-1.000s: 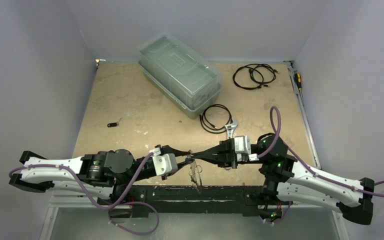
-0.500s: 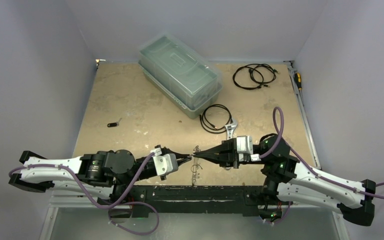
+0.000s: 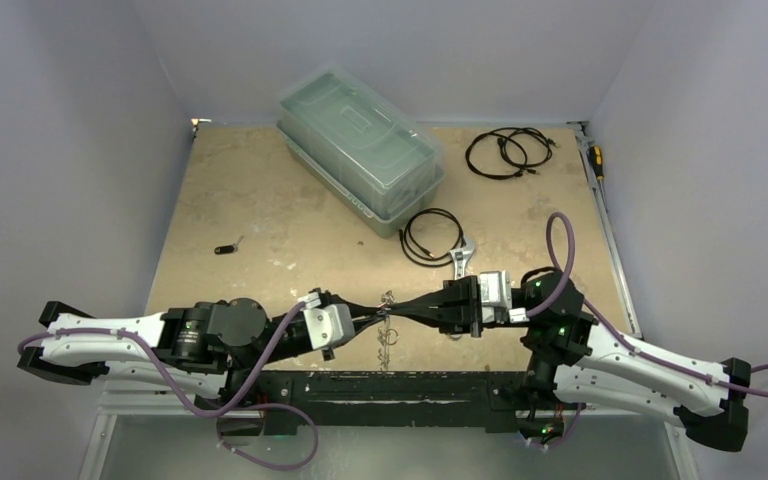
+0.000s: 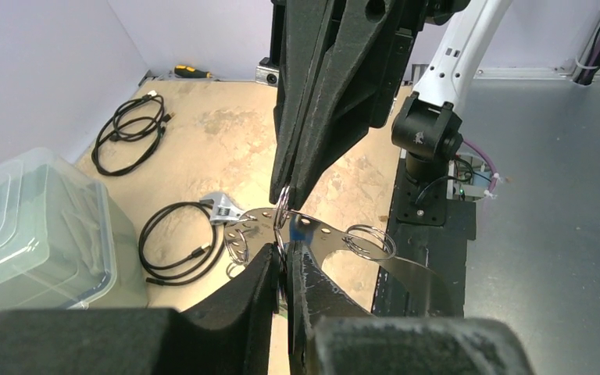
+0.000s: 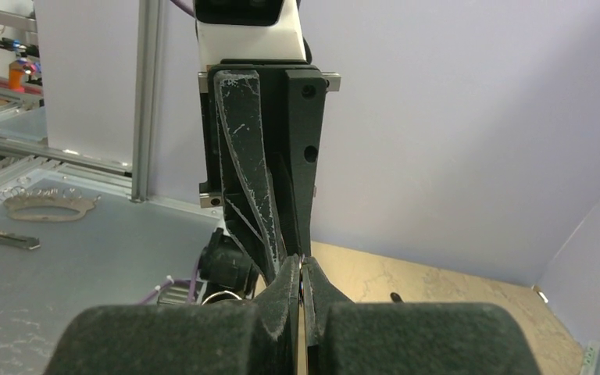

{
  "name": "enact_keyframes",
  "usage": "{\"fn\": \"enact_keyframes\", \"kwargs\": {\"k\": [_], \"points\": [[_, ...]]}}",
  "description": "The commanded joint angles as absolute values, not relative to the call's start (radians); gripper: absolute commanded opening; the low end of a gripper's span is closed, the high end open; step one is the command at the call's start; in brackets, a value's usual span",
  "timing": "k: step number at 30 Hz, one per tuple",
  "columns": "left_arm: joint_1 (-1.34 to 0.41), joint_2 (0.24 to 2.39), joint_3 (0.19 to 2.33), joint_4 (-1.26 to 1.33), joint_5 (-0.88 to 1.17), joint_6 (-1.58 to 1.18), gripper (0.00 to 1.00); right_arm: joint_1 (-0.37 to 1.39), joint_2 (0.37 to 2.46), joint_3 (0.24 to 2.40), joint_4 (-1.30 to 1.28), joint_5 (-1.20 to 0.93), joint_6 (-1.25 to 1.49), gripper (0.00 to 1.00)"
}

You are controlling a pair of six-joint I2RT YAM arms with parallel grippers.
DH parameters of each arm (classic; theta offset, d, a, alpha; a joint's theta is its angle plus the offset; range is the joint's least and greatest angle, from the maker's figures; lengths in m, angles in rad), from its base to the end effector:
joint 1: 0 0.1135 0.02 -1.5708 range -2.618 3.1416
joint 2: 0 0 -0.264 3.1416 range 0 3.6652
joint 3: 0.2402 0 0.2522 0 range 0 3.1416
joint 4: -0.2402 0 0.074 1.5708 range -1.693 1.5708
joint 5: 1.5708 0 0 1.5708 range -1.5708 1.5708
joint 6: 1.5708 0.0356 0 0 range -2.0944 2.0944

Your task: Put the keys on the keyring

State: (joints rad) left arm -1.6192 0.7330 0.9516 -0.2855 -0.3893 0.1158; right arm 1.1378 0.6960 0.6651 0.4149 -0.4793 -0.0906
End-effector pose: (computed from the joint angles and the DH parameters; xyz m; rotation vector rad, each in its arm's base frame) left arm 0.0059 -0.1571 0.3947 1.0751 1.3155 -0.8264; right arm 0.0531 0.1539 0.3747 -1.0847 0.7566 1.1849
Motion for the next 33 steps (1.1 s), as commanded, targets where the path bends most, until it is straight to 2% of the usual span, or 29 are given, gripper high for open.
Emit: {"fn": "enact_keyframes", "kwargs": {"k": [1,4,5,6,7,9,10,13,16,18,21,26,30,33], "points": [[-1.62,0.728,0.946,-0.252,-0.408,0.115,0.09,1.14,0.686,0.672,0.574,-0.524,-0.059,0.0],[-1.62,0.733,0.945,-0.259,-0.411,0.123,0.11,1.14,0.689,0.659,0.615,-0.531,-0.044,0.0],[-1.62,0.738,0.945,-0.263,-0.416,0.124,0.2,1.14,0.692,0.656,0.625,-0.535,-0.04,0.0],[-1.62,0.745,0.948,-0.268,-0.418,0.125,0.36,1.14,0.694,0.655,0.629,-0.538,-0.037,0.0],[-1.62,0.751,0.955,-0.278,-0.419,0.125,0.44,1.14,0.696,0.655,0.631,-0.539,-0.037,0.0],[-1.62,0.758,0.975,-0.298,-0.416,0.126,0.55,1.14,0.698,0.653,0.631,-0.541,-0.038,0.0],[-1.62,0.756,0.986,-0.309,-0.412,0.126,0.57,1.14,0.698,0.651,0.633,-0.54,-0.036,0.0],[-1.62,0.734,1.0,-0.295,-0.398,0.127,0.57,1.14,0.699,0.649,0.633,-0.54,-0.035,0.0],[-1.62,0.706,1.006,-0.274,-0.371,0.126,0.5,1.14,0.696,0.647,0.632,-0.536,-0.038,0.0],[-1.62,0.69,1.009,-0.261,-0.34,0.124,0.49,1.14,0.693,0.644,0.629,-0.529,-0.038,0.0],[-1.62,0.666,1.015,-0.255,-0.304,0.124,0.49,1.14,0.693,0.639,0.626,-0.508,-0.041,0.0],[-1.62,0.655,1.017,-0.262,-0.301,0.127,0.6,1.14,0.696,0.634,0.643,-0.486,-0.039,0.0],[-1.62,0.661,1.008,-0.244,-0.302,0.131,0.59,1.14,0.699,0.635,0.65,-0.486,-0.038,0.0],[-1.62,0.675,1.007,-0.227,-0.31,0.138,0.55,1.14,0.699,0.635,0.65,-0.486,-0.037,0.0]]}}
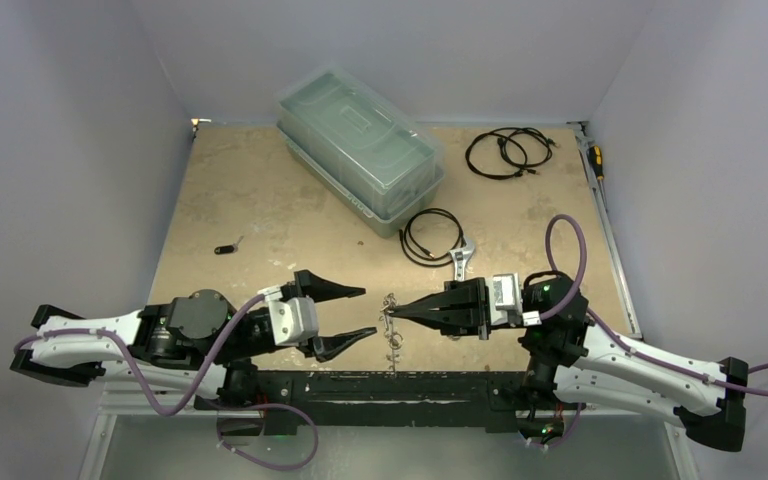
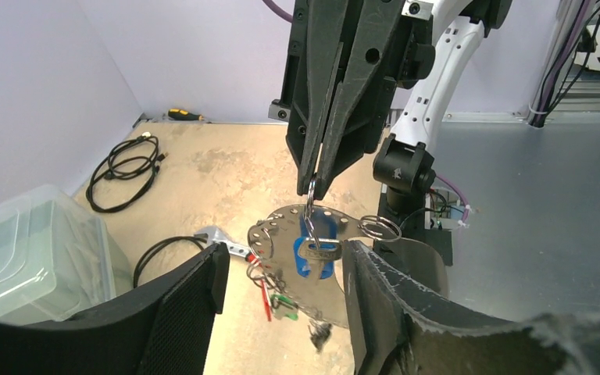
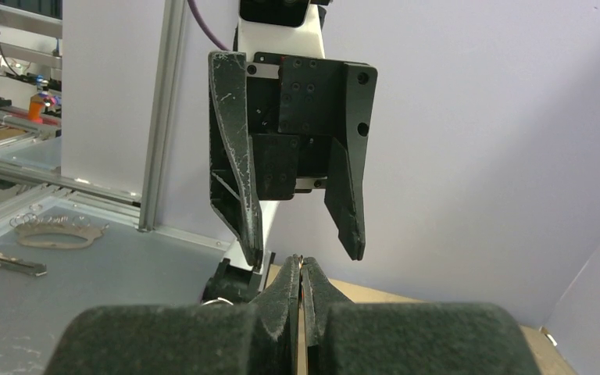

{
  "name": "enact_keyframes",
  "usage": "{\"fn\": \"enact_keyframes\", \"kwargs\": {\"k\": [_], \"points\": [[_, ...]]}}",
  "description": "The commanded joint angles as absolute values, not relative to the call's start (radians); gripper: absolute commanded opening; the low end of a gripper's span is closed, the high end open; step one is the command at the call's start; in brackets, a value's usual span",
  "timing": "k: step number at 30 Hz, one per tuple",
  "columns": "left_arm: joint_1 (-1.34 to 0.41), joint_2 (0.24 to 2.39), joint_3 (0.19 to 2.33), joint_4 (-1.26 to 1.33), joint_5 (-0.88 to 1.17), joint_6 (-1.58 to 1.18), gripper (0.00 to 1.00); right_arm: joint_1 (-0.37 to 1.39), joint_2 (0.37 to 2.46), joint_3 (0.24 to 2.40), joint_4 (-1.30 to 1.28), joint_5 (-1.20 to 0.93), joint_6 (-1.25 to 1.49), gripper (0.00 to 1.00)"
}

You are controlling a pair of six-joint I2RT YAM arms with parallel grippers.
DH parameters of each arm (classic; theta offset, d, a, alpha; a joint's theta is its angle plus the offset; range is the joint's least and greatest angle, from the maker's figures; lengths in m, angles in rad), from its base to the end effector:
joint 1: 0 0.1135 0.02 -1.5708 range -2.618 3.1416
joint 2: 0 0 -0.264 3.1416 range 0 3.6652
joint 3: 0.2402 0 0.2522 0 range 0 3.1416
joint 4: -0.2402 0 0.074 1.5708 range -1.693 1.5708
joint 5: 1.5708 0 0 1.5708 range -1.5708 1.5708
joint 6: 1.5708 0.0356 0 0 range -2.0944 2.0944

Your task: Put the keys on the keyring

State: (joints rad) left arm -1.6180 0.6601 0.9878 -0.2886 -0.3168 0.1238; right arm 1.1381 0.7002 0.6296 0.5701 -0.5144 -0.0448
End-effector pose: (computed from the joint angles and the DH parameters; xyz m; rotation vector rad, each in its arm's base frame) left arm 0.0049 -0.1322 0.4152 1.0455 1.2255 -0.9366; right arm 0.0507 0.1516 0.3765 -1.0407 0.6557 1.2376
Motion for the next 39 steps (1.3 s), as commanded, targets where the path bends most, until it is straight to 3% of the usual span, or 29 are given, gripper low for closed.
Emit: {"fn": "enact_keyframes", "kwargs": {"k": [1,9,29,39], "points": [[-1.62,0.68,1.007,-0.219,-0.311,0.139,0.54,1.14,0.699,0.635,0.65,-0.485,-0.038,0.0],[-1.62,0.706,0.995,-0.163,-0.332,0.156,0.43,1.14,0.703,0.639,0.65,-0.489,-0.037,0.0],[-1.62,0.733,0.96,-0.145,-0.344,0.153,0.35,1.14,0.708,0.642,0.667,-0.478,-0.032,0.0],[-1.62,0.738,0.952,-0.131,-0.35,0.158,0.17,1.14,0.708,0.639,0.669,-0.491,-0.025,0.0]]}}
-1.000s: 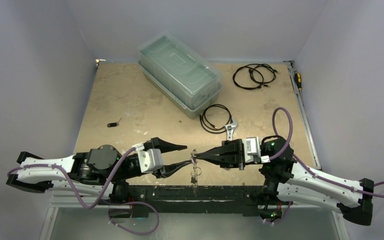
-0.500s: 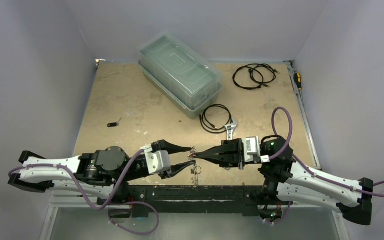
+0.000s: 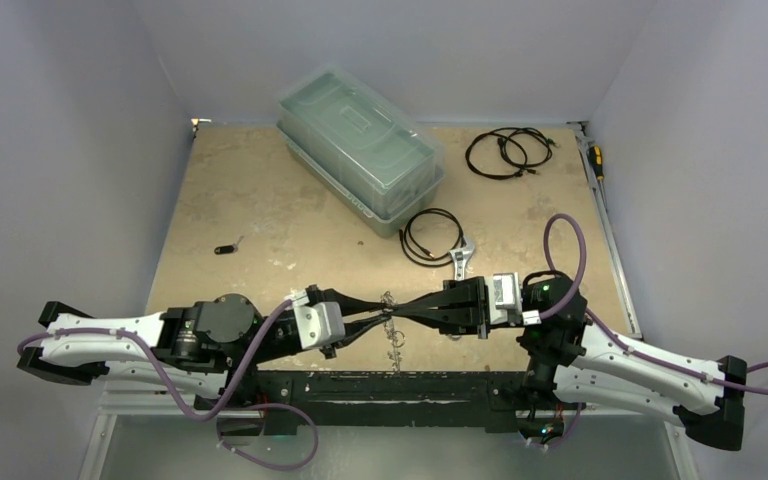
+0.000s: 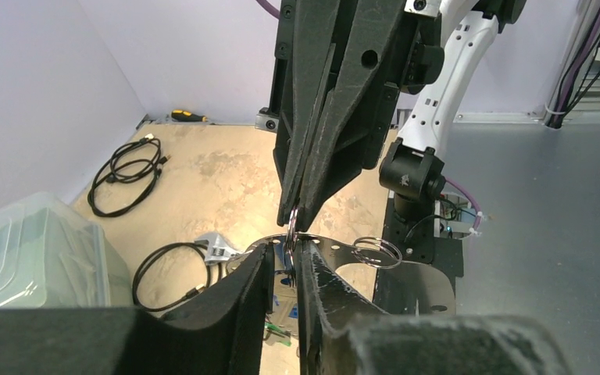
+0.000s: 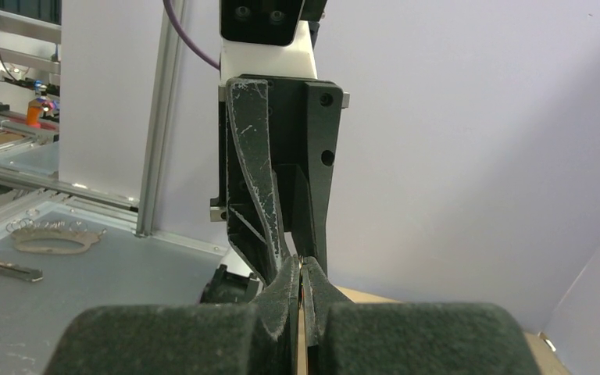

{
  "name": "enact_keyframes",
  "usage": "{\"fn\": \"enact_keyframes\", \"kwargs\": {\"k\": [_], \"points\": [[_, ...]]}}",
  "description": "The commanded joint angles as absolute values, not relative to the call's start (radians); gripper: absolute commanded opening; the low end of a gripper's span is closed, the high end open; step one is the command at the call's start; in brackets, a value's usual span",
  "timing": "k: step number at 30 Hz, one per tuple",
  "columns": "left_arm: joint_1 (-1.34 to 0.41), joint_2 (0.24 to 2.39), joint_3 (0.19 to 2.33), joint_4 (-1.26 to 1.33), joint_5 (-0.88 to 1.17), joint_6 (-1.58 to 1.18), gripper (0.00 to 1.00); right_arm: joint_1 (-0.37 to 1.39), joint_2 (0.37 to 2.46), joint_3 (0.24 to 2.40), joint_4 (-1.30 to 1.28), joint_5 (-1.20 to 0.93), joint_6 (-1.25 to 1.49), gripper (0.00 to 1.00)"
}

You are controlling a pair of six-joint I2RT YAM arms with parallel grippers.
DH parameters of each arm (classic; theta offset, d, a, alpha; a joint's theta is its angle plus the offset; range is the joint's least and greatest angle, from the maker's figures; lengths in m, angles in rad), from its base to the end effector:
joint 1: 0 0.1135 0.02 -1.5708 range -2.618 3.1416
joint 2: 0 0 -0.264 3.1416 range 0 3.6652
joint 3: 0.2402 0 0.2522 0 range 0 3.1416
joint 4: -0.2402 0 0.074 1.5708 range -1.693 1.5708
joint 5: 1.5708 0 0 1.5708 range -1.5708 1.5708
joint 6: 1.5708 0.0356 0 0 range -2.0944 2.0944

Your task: Put the keys on the keyring

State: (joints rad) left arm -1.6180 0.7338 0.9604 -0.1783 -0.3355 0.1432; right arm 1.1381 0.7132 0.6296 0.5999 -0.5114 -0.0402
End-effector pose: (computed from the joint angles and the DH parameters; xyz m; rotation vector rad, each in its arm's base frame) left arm 0.0043 -0.1570 0.4090 1.0350 1.2171 -0.9128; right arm 0.0516 0.1533 0.3774 -1.0286 0.6444 1.2393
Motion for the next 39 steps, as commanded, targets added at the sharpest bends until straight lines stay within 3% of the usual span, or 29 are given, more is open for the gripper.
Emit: {"fn": "enact_keyframes", "kwargs": {"k": [1,4,7,15,17,21,23,30,35,39], "points": [[-1.62,0.739,0.954,-0.13,-0.351,0.16,0.17,1.14,0.709,0.639,0.67,-0.494,-0.025,0.0],[-1.62,0.742,0.959,-0.129,-0.344,0.174,0.13,1.14,0.709,0.64,0.664,-0.505,-0.026,0.0],[-1.62,0.739,0.959,-0.12,-0.342,0.189,0.0,1.14,0.712,0.64,0.663,-0.52,-0.023,0.0],[-1.62,0.7,0.954,-0.135,-0.335,0.229,0.0,1.14,0.694,0.645,0.614,-0.504,-0.044,0.02],[-1.62,0.698,0.958,-0.151,-0.336,0.23,0.0,1.14,0.69,0.65,0.595,-0.499,-0.052,0.11],[-1.62,0.698,0.969,-0.181,-0.336,0.232,0.0,1.14,0.683,0.681,0.498,-0.471,-0.087,0.41],[-1.62,0.697,0.975,-0.203,-0.341,0.232,0.0,1.14,0.674,0.706,0.441,-0.456,-0.115,0.48],[-1.62,0.704,1.003,-0.299,-0.34,0.228,0.0,1.14,0.679,0.832,0.182,-0.436,-0.19,0.62],[-1.62,0.737,1.038,-0.391,-0.343,0.207,0.0,1.14,0.763,1.043,-0.193,-0.367,-0.265,0.61],[-1.62,0.752,1.024,-0.42,-0.384,0.205,0.0,1.14,0.818,1.141,-0.322,-0.404,-0.273,0.59]]}}
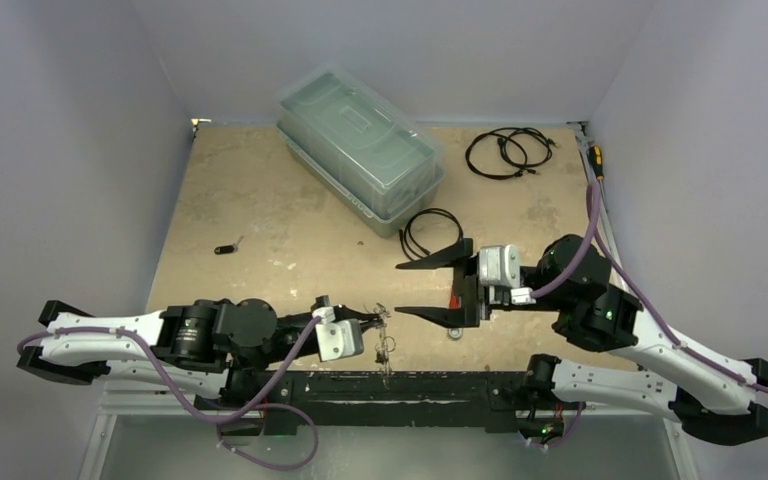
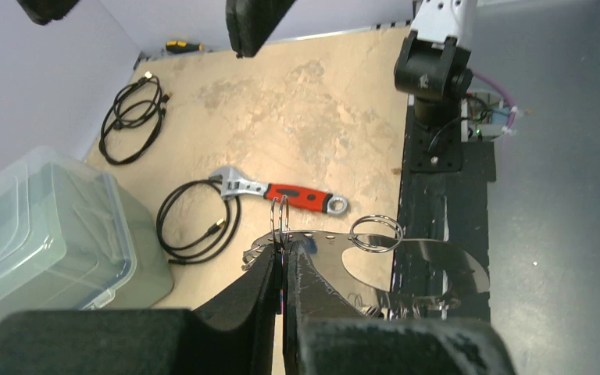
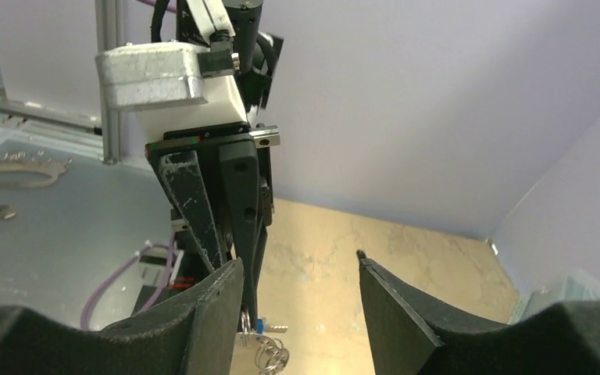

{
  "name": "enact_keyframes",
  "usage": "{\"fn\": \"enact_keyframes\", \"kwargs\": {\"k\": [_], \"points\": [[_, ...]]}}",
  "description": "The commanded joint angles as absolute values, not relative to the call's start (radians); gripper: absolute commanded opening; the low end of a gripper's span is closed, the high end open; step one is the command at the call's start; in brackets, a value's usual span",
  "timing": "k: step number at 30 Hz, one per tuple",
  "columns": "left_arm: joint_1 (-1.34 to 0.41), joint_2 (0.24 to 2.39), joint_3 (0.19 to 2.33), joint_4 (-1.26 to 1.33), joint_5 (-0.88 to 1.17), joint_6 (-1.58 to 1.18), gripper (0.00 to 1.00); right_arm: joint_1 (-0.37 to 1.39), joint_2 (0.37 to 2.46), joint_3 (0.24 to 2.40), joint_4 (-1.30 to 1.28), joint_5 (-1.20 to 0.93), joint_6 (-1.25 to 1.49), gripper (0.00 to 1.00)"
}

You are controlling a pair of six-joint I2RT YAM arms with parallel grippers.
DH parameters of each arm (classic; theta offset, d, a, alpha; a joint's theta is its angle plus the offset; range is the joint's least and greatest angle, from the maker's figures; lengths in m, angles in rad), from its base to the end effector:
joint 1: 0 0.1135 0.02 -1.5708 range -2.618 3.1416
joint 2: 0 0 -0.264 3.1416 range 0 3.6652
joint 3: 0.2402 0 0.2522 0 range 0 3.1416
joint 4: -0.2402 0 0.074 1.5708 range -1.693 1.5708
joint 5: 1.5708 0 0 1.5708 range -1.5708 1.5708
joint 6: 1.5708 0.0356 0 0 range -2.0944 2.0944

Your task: Put the keys on the keyring

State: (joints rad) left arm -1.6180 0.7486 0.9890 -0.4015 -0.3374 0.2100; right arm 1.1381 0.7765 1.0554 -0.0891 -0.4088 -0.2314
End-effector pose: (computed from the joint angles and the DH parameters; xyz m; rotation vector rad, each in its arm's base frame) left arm 0.0044 -0.1568 0.3925 1.2401 1.2786 -0.7417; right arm 0.0523 0.1470 0.4437 -1.1847 0.8825 1.0266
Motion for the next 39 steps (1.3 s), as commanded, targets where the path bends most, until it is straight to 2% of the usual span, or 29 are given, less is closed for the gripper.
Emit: {"fn": "enact_keyframes", "kwargs": {"k": [1,13,26,31,36,39], "points": [[-1.62,0.751,1.015,-0.419,-0.397,0.208,0.0,1.14,0.829,1.152,-0.342,-0.421,-0.273,0.58],[-1.619,0.807,0.992,-0.428,-0.391,0.175,0.0,1.141,0.951,1.201,-0.507,-0.465,-0.268,0.42],[-1.618,0.788,0.989,-0.431,-0.405,0.17,0.0,1.143,0.969,1.192,-0.508,-0.463,-0.268,0.37],[-1.618,0.788,0.989,-0.432,-0.401,0.169,0.0,1.143,0.974,1.182,-0.491,-0.469,-0.27,0.18],[-1.618,0.793,0.989,-0.433,-0.402,0.165,0.0,1.143,0.989,1.177,-0.477,-0.481,-0.271,0.18],[-1.618,0.792,0.988,-0.431,-0.403,0.165,0.0,1.143,0.998,1.175,-0.478,-0.486,-0.274,0.22]]}}
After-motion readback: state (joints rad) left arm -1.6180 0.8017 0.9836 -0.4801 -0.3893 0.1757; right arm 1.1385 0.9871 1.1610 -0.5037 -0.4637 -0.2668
